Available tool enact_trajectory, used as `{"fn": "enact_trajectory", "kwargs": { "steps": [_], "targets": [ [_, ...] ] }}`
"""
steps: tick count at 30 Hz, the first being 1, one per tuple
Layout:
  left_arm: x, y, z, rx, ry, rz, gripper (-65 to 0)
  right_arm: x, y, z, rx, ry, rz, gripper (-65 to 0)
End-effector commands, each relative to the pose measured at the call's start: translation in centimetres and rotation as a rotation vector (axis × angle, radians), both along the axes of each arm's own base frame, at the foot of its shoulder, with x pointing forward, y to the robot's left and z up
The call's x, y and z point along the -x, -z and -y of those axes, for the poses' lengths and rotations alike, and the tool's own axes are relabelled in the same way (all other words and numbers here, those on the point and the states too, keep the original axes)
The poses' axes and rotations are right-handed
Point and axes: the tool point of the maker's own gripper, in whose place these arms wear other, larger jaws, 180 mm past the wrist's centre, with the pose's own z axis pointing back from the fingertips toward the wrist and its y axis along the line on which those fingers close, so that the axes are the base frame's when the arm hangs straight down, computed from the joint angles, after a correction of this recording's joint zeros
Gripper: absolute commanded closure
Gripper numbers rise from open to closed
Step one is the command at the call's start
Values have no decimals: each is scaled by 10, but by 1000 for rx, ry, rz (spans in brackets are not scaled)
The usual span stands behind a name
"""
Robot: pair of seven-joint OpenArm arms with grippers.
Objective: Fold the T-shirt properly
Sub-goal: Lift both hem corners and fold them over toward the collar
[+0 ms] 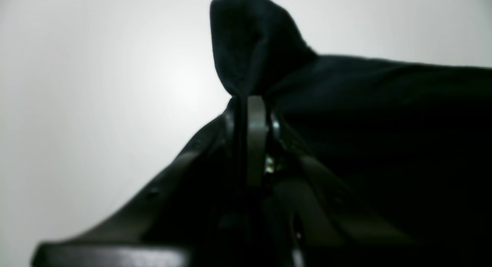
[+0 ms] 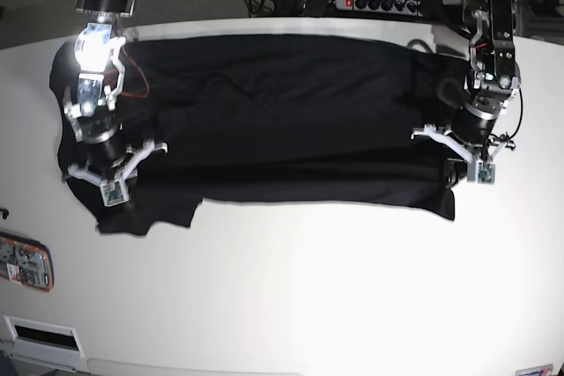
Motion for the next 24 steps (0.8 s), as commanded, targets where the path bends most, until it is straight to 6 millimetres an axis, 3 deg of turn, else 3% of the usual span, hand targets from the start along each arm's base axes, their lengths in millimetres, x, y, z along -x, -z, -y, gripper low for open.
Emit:
{"fn": "enact_trajectory", "kwargs": {
  "steps": [1,10,14,19,24],
  "targets": [
    [-3,-19,0,-11,8,62,0,-5,-24,-2,2,-16,82,0],
    [32,-2,8,-9,27,-9,0,47,-15,-12,30,-50,24,0],
    [51,1,12,25,9,17,0,72,-3,1,27,4,-22,0],
    [76,4,-2,37,-62,39,0,91,1,5,31,28,-51,0],
    [91,10,-19,-84,-66,12,0,111,9,3,37,22,-98,0]
  ]
}}
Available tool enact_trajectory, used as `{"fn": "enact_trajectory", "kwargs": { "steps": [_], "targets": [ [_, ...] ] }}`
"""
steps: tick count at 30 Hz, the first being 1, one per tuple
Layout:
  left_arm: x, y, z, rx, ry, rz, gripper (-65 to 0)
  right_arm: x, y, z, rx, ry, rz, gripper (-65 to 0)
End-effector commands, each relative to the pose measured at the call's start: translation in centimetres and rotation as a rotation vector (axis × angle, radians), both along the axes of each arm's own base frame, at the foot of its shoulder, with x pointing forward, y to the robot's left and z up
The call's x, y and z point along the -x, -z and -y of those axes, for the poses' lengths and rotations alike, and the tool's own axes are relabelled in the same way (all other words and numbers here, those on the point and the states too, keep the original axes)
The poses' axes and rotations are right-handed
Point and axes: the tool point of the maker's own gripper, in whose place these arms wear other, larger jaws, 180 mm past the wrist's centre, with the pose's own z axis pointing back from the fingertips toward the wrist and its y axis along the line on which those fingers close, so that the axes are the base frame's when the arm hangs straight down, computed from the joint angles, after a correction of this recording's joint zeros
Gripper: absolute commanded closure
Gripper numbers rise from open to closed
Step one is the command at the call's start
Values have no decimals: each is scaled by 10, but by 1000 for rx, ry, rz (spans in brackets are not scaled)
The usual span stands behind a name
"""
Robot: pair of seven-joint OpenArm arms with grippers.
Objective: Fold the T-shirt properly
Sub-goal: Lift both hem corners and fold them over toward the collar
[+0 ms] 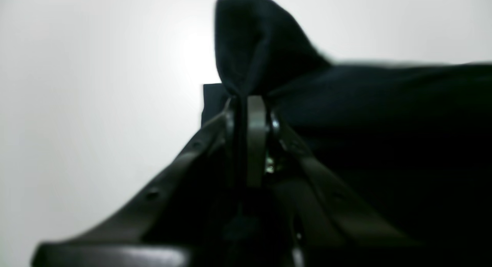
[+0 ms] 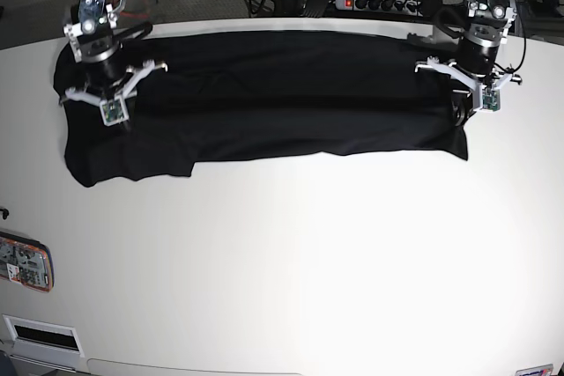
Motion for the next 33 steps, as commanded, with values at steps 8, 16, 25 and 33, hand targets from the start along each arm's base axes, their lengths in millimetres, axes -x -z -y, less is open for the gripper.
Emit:
{"fn": "enact_trajectory", "kwargs": {
  "steps": [8,16,25,33],
  "targets": [
    [0,-9,-13,-77,-40,36,0,11,-17,3,9,30,39,0],
    [2,-8,-12,-74,-41,33,0,57,2,9,-26,146,-52,0],
    [17,10,-14,-69,-50,-29,0,60,6,10,-28,152,-66,0],
    [32,28,-18,-106,-57,-97,0,63,11,11,-25,159,-97,0]
  ]
}}
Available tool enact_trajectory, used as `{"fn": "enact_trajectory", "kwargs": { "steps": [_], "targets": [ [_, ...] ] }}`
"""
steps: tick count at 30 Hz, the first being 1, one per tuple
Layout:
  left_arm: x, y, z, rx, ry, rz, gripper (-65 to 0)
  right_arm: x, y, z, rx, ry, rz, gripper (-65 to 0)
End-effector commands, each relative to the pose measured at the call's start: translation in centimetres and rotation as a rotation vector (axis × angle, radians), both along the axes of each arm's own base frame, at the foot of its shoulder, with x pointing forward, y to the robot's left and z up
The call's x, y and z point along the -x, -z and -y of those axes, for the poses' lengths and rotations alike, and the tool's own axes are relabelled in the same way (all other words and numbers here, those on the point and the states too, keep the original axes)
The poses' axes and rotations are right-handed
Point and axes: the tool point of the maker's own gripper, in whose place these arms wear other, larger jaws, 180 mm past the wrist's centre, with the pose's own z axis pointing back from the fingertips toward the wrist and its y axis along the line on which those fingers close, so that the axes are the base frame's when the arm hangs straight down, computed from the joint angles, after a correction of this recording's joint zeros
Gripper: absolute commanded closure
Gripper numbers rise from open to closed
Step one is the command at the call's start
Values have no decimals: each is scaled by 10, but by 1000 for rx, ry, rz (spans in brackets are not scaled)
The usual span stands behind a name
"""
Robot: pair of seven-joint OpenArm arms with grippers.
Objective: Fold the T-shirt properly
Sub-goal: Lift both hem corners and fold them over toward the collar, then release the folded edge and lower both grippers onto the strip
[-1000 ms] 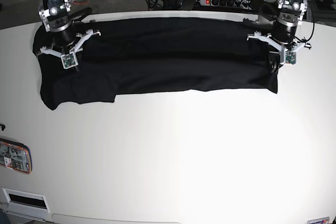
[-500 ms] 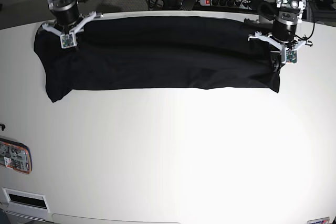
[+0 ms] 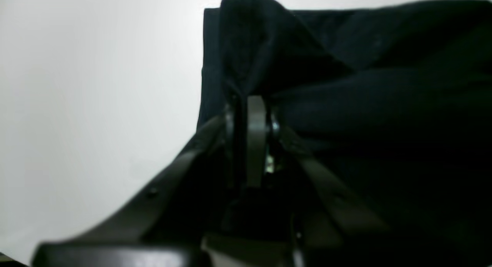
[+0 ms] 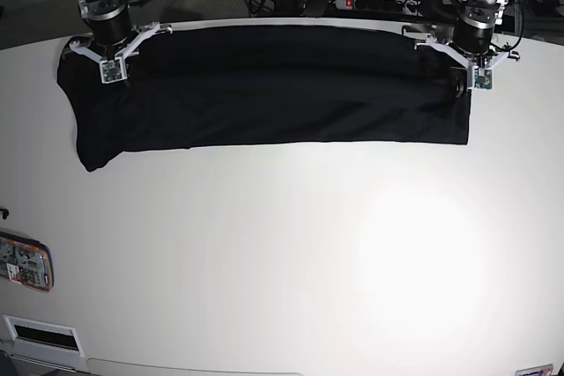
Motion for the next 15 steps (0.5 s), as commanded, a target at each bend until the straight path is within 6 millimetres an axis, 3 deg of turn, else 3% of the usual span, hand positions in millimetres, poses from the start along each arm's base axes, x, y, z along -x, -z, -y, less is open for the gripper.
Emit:
{"fn": "enact_trajectory", "kwargs": {
  "steps": [1,3,7,11,15],
  "targets": [
    [-2,-7,-4,-33,-6,27,-21,1,-4,7,23,14,0,0],
    [0,-6,-5,-74,10,14,-160,6,1,9,28,25,-42,-105],
    [1,-6,-12,-173,15,-1,-379,6,1,9,29,25,-44,-292],
    [9,-7,-20,-233,-8,-12,-517,5,-1,11,31,28,-36,-409],
    [5,-37,-20,-266,-30,59,-593,-10,-11,20,46,49,14,-457]
  ]
}}
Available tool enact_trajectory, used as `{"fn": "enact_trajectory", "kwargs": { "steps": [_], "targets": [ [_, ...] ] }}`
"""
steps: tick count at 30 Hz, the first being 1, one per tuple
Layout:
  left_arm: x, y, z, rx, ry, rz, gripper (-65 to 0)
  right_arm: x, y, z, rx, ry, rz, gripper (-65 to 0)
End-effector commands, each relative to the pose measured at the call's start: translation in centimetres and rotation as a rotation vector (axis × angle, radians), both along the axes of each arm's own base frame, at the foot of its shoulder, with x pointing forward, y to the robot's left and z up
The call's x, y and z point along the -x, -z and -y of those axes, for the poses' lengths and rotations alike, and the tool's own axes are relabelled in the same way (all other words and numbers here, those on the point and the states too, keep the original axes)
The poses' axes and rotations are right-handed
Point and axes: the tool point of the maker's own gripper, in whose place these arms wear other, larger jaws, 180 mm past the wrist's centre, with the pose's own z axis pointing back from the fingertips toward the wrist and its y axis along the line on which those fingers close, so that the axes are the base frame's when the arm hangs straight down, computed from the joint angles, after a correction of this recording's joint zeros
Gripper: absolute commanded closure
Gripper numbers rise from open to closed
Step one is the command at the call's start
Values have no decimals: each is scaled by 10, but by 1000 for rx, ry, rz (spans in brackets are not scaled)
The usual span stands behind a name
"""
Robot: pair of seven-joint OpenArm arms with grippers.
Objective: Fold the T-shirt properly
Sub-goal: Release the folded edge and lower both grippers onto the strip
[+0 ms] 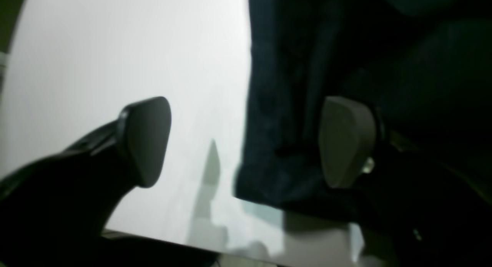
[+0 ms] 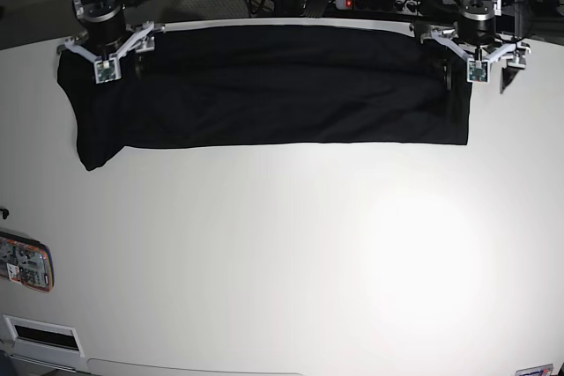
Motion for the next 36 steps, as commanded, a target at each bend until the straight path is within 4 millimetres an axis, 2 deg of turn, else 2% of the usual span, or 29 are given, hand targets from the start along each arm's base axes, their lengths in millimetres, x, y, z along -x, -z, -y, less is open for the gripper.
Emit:
{"fn": "enact_trajectory", "kwargs": {
  "steps": [1,3,5,10,15,18,20,21,25,31,36],
  "targets": [
    [-8,-28,1,-33,15,84,-603,-11,-15,5,18,5,63,-458],
    [-10,-47,10,-32,0,137,-616,-19,-20,10,27,15,87,-458],
    [-17,-57,26,-6,12,178,-619,-29,-26,11,29,16,117,-458],
    [-38,-61,57,61,66,226,-617,-43,-35,11,34,10,158,-458],
    [-57,-33,91,139,124,199,-617,-69,-47,11,31,14,218,-458],
    [-66,5,100,165,134,131,-617,-92,-51,13,25,37,224,-458],
    [-65,42,99,177,121,52,-617,-112,-56,16,11,55,237,-457],
    [-64,55,97,178,113,22,-616,-117,-53,17,3,62,233,-457],
    [-50,90,91,176,92,-70,-616,-109,-17,18,-38,81,145,-457],
    [-40,111,83,168,72,-129,-616,-95,20,15,-86,100,50,-457],
    [-35,125,78,164,61,-167,-616,-78,71,-9,-144,45,-96,-457]
  ]
}}
